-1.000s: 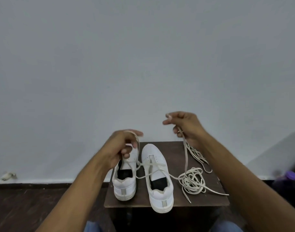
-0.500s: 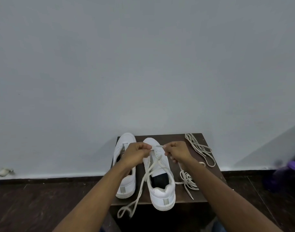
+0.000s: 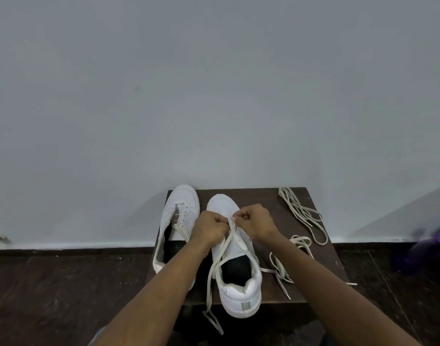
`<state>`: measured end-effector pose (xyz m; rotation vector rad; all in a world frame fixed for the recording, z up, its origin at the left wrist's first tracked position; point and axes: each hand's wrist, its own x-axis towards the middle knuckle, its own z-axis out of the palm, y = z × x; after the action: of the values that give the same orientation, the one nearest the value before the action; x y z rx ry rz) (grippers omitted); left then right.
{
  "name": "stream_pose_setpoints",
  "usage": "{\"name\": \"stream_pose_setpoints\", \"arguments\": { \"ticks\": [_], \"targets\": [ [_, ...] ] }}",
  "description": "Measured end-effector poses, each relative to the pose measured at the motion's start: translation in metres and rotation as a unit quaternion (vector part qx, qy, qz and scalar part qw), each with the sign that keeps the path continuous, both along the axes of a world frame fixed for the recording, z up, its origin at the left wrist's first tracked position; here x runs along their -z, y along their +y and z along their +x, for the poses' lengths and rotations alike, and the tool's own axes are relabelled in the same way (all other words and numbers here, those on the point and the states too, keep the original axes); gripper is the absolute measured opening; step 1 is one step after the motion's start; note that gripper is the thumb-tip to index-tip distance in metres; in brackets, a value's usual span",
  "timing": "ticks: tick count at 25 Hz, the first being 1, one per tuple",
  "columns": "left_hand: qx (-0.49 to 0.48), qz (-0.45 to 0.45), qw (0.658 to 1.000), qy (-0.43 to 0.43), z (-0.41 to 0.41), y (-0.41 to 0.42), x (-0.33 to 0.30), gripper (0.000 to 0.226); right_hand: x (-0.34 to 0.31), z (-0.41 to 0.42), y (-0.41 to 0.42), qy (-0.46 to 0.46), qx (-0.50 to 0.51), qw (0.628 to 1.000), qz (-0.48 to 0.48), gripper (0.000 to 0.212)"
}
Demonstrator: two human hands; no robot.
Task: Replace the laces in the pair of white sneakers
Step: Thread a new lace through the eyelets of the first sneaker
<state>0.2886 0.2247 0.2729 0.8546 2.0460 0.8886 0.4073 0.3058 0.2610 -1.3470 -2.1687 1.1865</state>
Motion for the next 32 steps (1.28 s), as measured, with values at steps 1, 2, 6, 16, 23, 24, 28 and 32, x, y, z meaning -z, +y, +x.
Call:
{"name": "stream_pose_setpoints", "arguments": {
  "ticks": [1,2,6,16,23,24,28,32],
  "targets": [
    [-0.024,0.014,0.999,-0.033,0.002,0.0,0.003,0.017,0.0,-0.001,0.001,-0.008,0.002,1.0,0.017,0.013],
    [-0.04,0.022,0.998,-0.053,0.003,-0.001,0.006,0.019,0.0,-0.001,0.003,-0.021,0.009,0.999,0.032,0.014],
    [-0.064,0.033,0.994,-0.081,0.007,0.003,0.015,0.02,-0.011,0.008,0.009,-0.113,-0.024,0.986,0.12,0.013],
    [-0.07,0.044,0.995,-0.06,0.009,0.002,0.018,0.017,-0.015,0.014,0.019,-0.16,-0.153,0.945,0.239,0.011],
    [-0.068,0.047,0.995,-0.052,0.009,0.002,0.019,0.016,-0.013,0.011,0.017,-0.143,-0.152,0.947,0.243,0.013],
    [-0.067,0.046,0.995,-0.051,0.009,0.002,0.02,0.016,-0.012,0.01,0.016,-0.133,-0.151,0.951,0.233,0.013],
    [-0.058,0.045,0.997,-0.036,0.009,0.001,0.017,0.015,-0.01,0.004,0.011,-0.127,-0.152,0.957,0.211,0.013],
    [-0.024,0.006,0.993,0.116,0.012,-0.001,0.007,0.006,-0.009,0.0,0.008,-0.133,-0.123,0.973,0.141,0.012]
  ]
}}
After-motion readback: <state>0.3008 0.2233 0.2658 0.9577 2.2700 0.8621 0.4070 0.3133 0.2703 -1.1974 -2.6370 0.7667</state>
